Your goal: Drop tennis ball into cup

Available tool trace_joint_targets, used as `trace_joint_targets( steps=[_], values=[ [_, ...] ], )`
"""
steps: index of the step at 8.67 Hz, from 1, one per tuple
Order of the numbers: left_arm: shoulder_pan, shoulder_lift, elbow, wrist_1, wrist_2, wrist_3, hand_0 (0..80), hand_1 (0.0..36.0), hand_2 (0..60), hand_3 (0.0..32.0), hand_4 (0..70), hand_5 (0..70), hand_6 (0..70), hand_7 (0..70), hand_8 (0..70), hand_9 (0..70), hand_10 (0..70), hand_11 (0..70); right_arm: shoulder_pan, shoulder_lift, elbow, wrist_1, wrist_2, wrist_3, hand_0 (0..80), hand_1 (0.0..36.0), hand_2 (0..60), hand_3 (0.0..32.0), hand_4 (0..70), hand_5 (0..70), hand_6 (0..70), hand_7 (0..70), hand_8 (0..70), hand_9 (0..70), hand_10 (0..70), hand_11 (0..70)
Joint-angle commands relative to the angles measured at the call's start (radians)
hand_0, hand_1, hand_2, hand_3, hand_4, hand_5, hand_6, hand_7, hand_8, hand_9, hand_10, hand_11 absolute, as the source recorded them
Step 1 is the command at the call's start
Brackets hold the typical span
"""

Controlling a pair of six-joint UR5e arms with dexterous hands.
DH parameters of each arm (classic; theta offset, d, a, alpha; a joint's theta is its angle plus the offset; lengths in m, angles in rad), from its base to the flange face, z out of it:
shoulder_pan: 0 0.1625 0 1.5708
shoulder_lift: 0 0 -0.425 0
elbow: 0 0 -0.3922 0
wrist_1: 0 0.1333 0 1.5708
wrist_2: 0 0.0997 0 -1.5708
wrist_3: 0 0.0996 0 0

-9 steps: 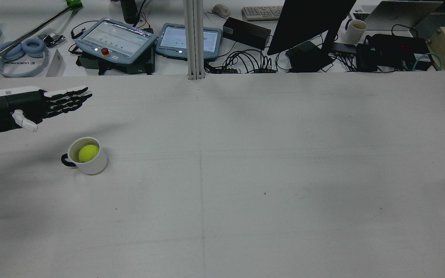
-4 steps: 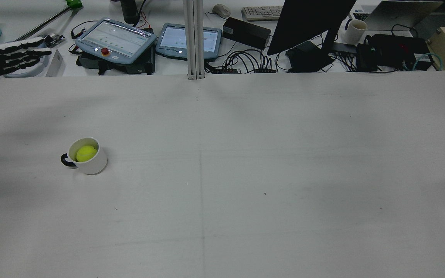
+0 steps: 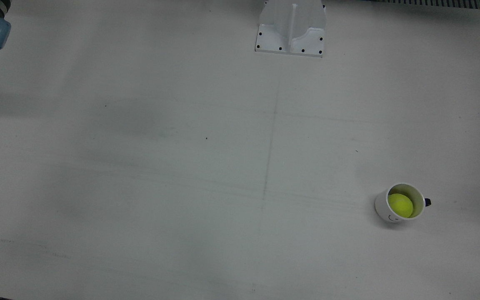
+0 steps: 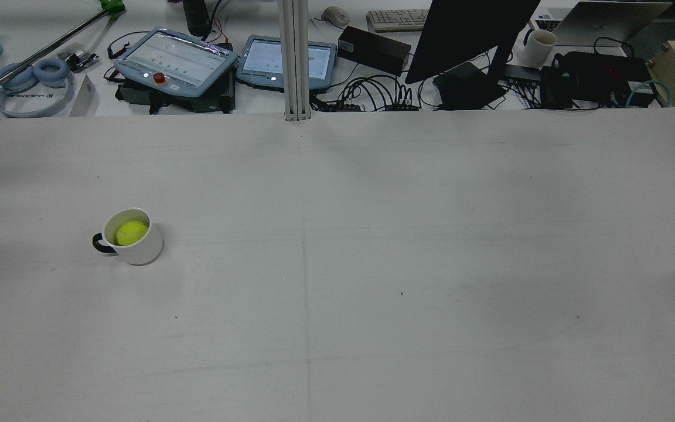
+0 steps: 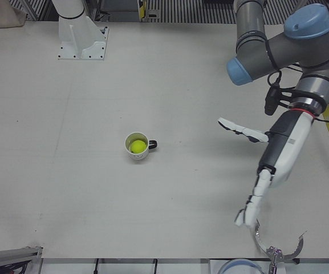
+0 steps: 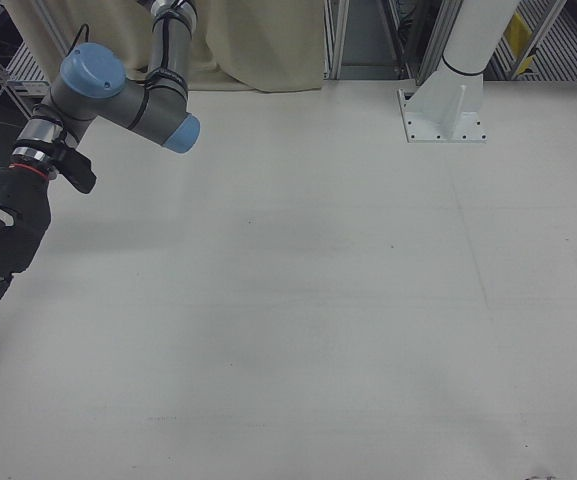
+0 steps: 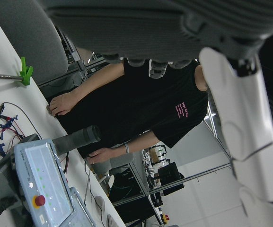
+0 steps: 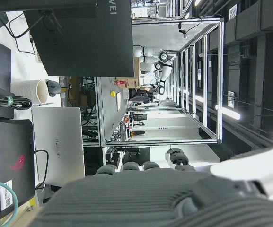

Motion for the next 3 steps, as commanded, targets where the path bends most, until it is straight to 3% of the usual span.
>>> trace_joint_targets(
  steps=[1, 2, 3],
  values=[
    [-0.033, 0.005, 0.021, -0.013, -0.041, 0.002, 50.3, 16.4, 0.0, 0.0, 0.0, 1.5, 4.3, 9.0, 0.6, 0.5, 0.0, 0.0, -0.001, 0.000, -0.002, 0.000, 0.000, 0.000, 0.0, 0.0, 0.0, 0.0, 0.0, 0.0, 0.0, 0.0, 0.0, 0.0, 0.0, 0.0],
    [-0.033, 0.005, 0.022, -0.013, -0.042, 0.002, 51.0, 17.9, 0.0, 0.0, 0.0, 0.0, 0.0, 10.7, 0.0, 0.7, 0.0, 0.0, -0.002, 0.000, -0.002, 0.000, 0.001, 0.000, 0.0, 0.0, 0.0, 0.0, 0.0, 0.0, 0.0, 0.0, 0.0, 0.0, 0.0, 0.0],
    [-0.036, 0.005, 0.025, -0.013, -0.042, 0.002, 51.8, 18.3, 0.0, 0.0, 0.0, 0.8, 0.3, 10.1, 0.0, 0.6, 0.0, 0.0, -0.002, 0.000, -0.002, 0.000, 0.000, 0.000, 0.0, 0.0, 0.0, 0.0, 0.0, 0.0, 0.0, 0.0, 0.0, 0.0, 0.0, 0.0]
  ],
)
